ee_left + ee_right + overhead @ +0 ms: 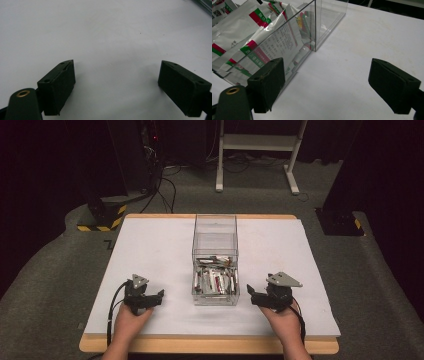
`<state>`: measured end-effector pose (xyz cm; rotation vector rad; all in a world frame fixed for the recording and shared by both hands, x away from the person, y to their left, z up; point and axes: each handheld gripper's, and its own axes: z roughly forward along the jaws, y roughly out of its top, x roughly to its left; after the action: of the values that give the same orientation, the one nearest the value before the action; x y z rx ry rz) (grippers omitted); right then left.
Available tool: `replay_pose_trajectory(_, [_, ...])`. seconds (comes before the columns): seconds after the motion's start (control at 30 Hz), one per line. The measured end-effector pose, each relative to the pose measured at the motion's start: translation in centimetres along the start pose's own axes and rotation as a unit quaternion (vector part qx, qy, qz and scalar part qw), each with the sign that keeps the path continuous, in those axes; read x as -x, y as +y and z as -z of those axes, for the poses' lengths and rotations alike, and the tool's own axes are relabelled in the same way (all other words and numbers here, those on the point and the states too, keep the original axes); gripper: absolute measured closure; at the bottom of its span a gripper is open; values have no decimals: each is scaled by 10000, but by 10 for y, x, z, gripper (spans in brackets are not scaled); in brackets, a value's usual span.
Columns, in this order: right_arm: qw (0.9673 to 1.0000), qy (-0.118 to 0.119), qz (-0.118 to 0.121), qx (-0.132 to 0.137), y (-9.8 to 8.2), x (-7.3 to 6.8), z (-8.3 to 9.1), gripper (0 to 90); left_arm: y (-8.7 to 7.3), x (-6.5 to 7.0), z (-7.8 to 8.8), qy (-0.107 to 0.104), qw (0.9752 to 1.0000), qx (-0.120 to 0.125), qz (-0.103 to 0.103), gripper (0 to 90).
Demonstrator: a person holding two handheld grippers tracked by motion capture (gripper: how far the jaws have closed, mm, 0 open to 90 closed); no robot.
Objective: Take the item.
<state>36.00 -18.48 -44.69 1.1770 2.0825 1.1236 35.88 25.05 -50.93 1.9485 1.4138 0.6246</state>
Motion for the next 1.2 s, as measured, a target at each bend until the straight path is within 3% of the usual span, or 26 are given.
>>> replay_pose_trajectory(0.57, [9999, 49, 84, 101, 17, -6, 0, 151, 0, 0, 0, 0, 10000, 1, -4, 144])
replay_pose_trajectory(1.2, [9995, 294, -83, 95, 33, -10, -1, 179, 0, 0, 0, -3, 10000, 1, 12, 143])
